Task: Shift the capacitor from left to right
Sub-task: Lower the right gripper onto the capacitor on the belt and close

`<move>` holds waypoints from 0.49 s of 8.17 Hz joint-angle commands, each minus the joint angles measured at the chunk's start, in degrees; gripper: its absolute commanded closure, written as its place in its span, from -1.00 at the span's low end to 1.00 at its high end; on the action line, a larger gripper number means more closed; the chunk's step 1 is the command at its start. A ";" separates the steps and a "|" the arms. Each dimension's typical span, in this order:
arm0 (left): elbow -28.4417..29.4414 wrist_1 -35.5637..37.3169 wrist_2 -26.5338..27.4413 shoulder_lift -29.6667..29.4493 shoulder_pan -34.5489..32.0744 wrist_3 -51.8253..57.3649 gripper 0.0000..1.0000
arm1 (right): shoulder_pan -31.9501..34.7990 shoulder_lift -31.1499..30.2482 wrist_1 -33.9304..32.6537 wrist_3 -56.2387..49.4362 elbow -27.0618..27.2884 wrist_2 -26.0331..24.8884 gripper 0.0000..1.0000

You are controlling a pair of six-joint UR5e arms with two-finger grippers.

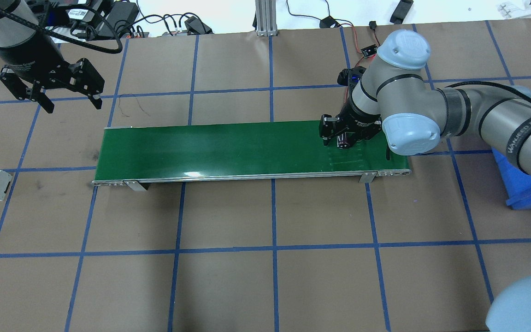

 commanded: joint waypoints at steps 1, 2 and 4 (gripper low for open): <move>0.07 0.00 0.00 -0.03 0.00 -0.74 -1.00 | -0.23 0.74 -0.11 -0.80 -0.17 -1.36 0.70; -0.02 0.00 0.00 -0.03 0.00 -0.74 -1.00 | -0.24 0.30 0.16 -1.67 -0.43 -1.98 1.00; -0.02 0.00 0.00 -0.03 0.00 -0.74 -1.00 | -0.50 -0.75 0.25 -2.82 -2.27 -2.86 1.00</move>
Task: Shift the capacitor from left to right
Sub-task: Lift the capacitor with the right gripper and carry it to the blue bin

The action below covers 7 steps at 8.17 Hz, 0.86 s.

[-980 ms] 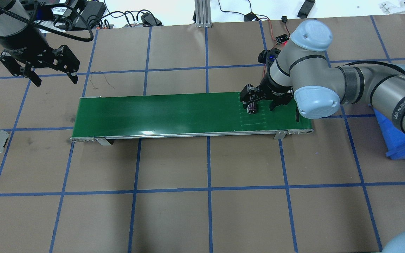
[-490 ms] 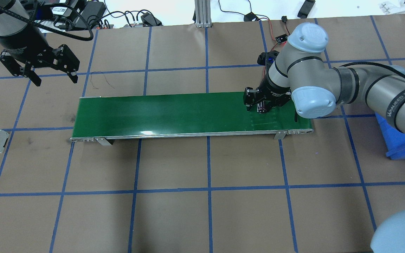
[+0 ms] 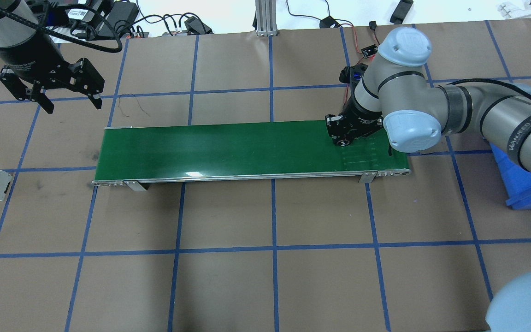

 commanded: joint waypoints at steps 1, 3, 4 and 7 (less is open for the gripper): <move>-0.03 0.00 0.00 0.00 0.00 -0.01 -1.00 | -0.29 -2.56 1.76 -1.06 -3.37 -5.48 1.00; 0.06 -0.09 0.00 0.00 0.00 -0.01 -1.00 | -1.42 -7.12 13.67 -3.07 -9.77 -13.39 1.00; 0.06 0.00 0.00 0.00 0.00 -0.01 -1.00 | -3.52 -9.23 16.34 -3.52 -10.76 -16.22 1.00; 0.06 -0.09 0.00 0.00 0.00 -0.01 -1.00 | -13.34 -12.58 19.70 -16.03 -11.03 -21.76 1.00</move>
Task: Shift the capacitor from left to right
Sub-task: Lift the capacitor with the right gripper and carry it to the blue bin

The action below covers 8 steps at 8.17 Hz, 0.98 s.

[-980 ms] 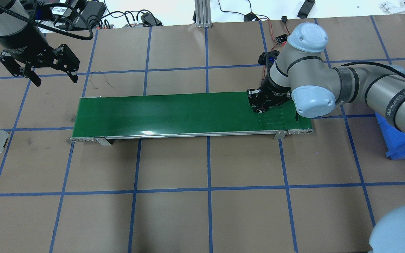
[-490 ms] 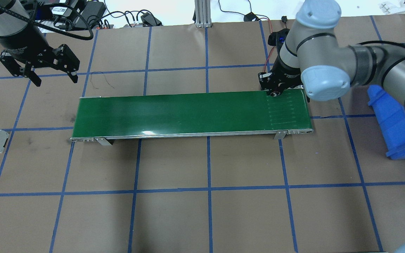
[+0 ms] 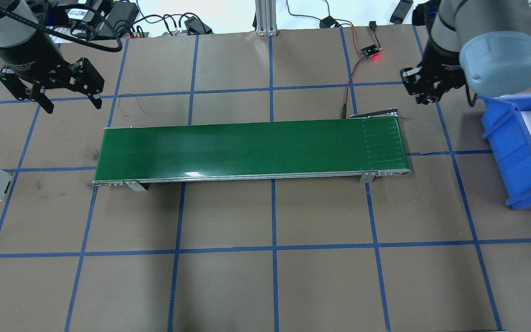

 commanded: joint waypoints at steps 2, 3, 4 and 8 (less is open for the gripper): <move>0.00 -0.02 0.00 0.00 0.00 0.00 -1.00 | -14.33 -2.73 1.61 -18.57 -0.39 -4.74 1.00; 0.00 -0.02 0.00 0.00 0.00 0.00 -1.00 | -18.54 -2.73 1.26 -23.93 -0.39 -4.84 1.00; -0.08 -0.02 0.00 0.00 0.00 0.00 -1.00 | -22.85 -2.73 0.82 -27.99 -0.39 -4.75 1.00; -0.08 -0.02 0.00 0.00 0.00 0.00 -1.00 | -36.33 4.62 -2.93 -40.84 0.14 -1.78 1.00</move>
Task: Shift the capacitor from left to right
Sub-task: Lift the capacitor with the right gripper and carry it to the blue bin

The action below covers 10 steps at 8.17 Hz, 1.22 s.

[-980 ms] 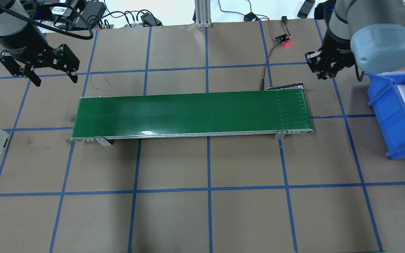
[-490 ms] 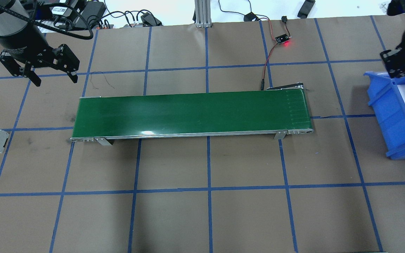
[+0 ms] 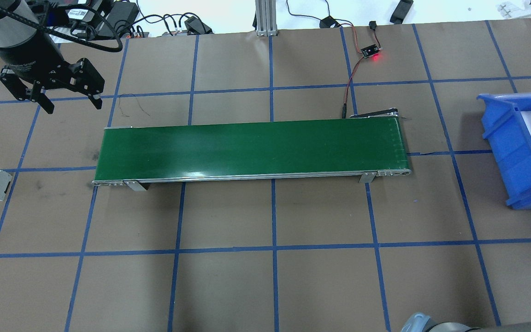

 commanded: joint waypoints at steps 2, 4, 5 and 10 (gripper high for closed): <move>-0.01 0.00 0.00 0.00 0.00 0.00 -1.00 | -4.31 8.51 -6.37 -4.87 0.36 2.67 1.00; -0.01 0.00 0.00 0.00 0.00 0.00 -1.00 | -4.31 12.82 -8.05 -4.70 0.71 8.81 1.00; -0.01 0.00 0.00 0.00 0.00 0.00 -1.00 | -4.31 13.01 -7.97 -4.35 0.88 9.00 1.00; -0.09 0.00 0.00 0.00 0.00 0.00 -1.00 | -4.31 16.09 -11.29 -4.44 2.12 12.43 0.88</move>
